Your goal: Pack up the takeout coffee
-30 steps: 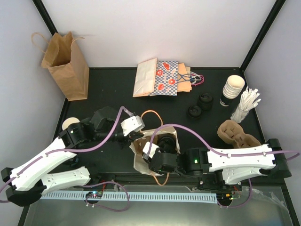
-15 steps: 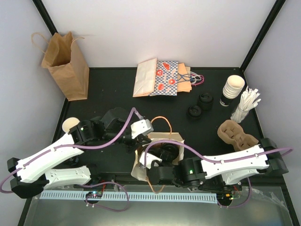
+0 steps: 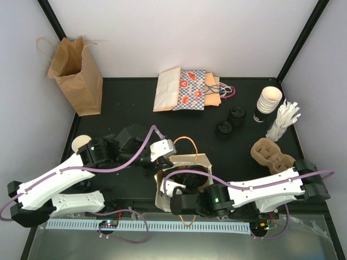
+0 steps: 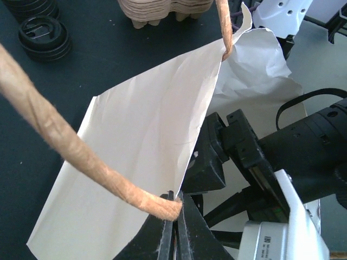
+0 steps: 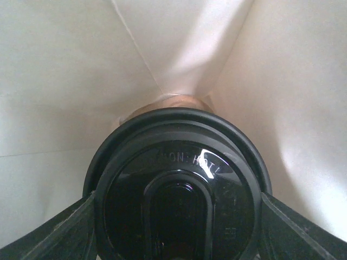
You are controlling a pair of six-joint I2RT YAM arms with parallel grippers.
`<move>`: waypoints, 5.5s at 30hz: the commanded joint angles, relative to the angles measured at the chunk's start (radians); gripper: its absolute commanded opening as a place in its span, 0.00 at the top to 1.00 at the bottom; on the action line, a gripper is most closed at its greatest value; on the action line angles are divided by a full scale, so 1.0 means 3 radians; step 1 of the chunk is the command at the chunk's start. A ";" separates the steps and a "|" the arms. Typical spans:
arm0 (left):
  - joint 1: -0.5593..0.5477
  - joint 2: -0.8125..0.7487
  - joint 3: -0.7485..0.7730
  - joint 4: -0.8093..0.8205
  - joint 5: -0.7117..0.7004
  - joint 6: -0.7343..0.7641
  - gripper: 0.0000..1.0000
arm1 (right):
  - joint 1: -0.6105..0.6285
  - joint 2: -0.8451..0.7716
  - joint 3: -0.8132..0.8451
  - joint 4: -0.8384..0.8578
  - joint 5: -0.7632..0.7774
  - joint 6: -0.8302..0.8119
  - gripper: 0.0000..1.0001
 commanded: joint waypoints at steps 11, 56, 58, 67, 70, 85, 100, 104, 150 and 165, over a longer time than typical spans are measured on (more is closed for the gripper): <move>-0.0066 -0.0136 -0.0040 0.0016 0.0140 -0.0011 0.98 | -0.0091 -0.0218 -0.0012 0.0260 -0.0089 -0.0307 0.63; 0.0083 -0.0315 0.0068 0.0068 -0.0516 -0.0507 0.25 | -0.0325 0.0225 -0.0323 0.0442 -0.0249 -0.0804 0.64; 0.0572 -0.0330 0.0094 -0.0011 -0.0347 -0.0659 0.21 | -0.0274 0.0261 -0.0342 0.0457 -0.0203 -0.0791 0.64; 0.1732 0.0027 -0.0126 -0.0035 0.0352 -0.0702 0.17 | -0.0034 0.0436 -0.0340 0.0476 0.0046 -0.0727 0.64; 0.1843 0.0270 -0.0169 0.0046 0.0408 -0.0743 0.02 | 0.0057 0.0574 -0.0303 0.0448 0.0217 -0.0685 0.65; 0.1816 0.1028 -0.0811 0.0811 0.0984 -0.0982 0.15 | 0.0252 0.0866 -0.0181 0.0413 0.0687 -0.0578 0.65; 0.1744 0.1704 -0.0754 0.1168 0.1029 -0.1038 0.23 | 0.0272 0.0697 -0.0171 0.0377 0.0902 -0.0694 0.65; 0.1741 0.1946 -0.0729 0.1342 0.1107 -0.1057 0.26 | 0.0264 0.0619 -0.0225 0.0438 0.0734 -0.0747 0.65; 0.1632 0.2351 -0.1047 0.1478 0.1692 -0.1099 0.77 | -0.0218 0.1000 -0.0290 0.0412 0.0050 -0.0932 0.65; 0.1601 0.2232 -0.1130 0.1409 0.1711 -0.1166 0.78 | -0.0284 0.1200 -0.0300 0.0401 -0.0122 -0.0956 0.65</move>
